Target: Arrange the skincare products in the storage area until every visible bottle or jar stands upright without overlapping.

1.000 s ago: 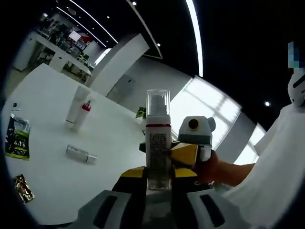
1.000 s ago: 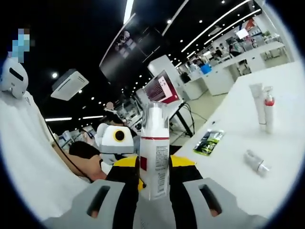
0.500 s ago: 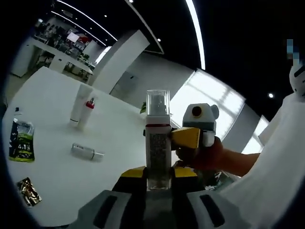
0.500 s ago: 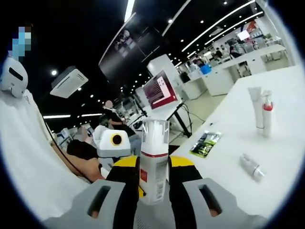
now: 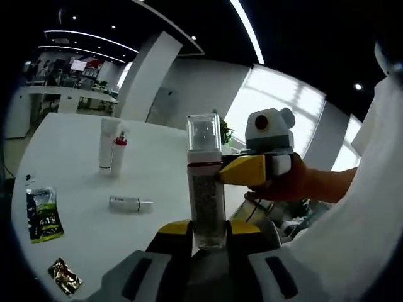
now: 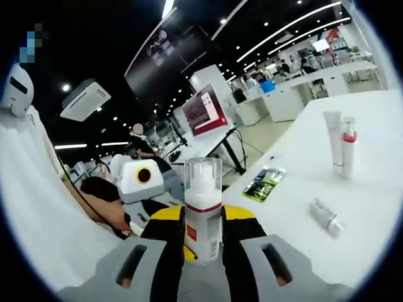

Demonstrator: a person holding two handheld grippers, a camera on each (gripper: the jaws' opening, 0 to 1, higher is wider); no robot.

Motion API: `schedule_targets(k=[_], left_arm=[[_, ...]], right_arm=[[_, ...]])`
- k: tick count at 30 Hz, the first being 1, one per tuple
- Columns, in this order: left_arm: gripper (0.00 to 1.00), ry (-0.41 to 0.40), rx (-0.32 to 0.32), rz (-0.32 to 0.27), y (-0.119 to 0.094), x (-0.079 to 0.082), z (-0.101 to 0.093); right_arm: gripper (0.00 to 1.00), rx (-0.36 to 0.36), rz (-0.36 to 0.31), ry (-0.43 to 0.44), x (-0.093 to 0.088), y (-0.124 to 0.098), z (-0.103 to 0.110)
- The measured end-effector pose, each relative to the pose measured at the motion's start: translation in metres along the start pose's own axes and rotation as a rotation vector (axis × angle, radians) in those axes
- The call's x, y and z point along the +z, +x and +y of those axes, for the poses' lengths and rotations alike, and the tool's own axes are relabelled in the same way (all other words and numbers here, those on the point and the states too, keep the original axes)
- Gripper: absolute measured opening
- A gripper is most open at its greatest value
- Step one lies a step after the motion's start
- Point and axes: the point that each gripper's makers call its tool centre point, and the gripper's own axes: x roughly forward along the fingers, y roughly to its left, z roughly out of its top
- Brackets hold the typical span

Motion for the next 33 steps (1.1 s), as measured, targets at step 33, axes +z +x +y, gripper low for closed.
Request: schedule_targets(k=[33], left_arm=[[0.29, 0.319, 0.452, 0.521, -0.029, -0.106, 0.128]], right_arm=[[0.19, -0.179, -0.093, -0.023, 0.034, -0.019, -0.079]])
